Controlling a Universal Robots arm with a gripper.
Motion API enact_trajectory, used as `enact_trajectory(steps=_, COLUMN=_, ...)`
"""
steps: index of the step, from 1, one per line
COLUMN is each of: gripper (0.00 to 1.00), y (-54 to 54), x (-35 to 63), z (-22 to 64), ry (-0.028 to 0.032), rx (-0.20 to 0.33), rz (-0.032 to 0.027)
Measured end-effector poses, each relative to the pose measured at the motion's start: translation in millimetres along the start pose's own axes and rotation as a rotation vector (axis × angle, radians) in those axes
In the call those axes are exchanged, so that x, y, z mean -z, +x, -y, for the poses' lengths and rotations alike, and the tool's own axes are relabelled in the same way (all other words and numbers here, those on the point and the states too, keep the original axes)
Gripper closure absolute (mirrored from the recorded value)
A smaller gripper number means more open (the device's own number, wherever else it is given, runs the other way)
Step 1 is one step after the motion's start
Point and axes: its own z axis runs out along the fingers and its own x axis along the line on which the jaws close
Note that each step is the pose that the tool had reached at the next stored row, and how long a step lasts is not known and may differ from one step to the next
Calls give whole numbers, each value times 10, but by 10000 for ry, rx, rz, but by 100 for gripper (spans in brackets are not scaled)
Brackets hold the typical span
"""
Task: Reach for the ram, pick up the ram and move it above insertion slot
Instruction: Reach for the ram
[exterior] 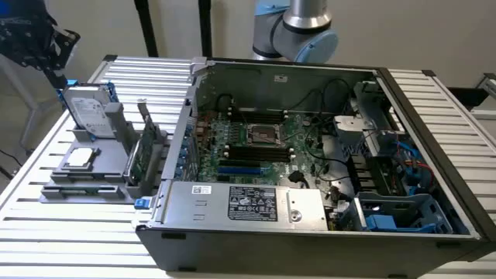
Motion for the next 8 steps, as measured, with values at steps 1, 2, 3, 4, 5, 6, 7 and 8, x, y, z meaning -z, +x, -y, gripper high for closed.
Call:
enact_trajectory(steps=1, gripper=89, y=0, x=0, z=0, ry=0, rx=0, rz=1)
enact_trajectory(steps=2, gripper=89, y=0, x=0, z=0, ry=0, rx=0, rz=0)
enact_trajectory(steps=3, gripper=89, y=0, x=0, z=0, ry=0, rx=0, rz=0)
enact_trajectory(steps=4, gripper=89, y=0, x=0, z=0, ry=0, rx=0, rz=0)
enact_trajectory(steps=5, gripper=89, y=0, x=0, z=0, ry=0, rx=0, rz=0)
enact_trajectory(steps=6, gripper=89, y=0, x=0, z=0, ry=0, rx=0, rz=0)
enact_trajectory(steps=7, gripper=89, y=0, x=0, z=0, ry=0, rx=0, rz=1)
enact_trajectory(steps=8, gripper=89, y=0, x=0, z=0, ry=0, rx=0, rz=0)
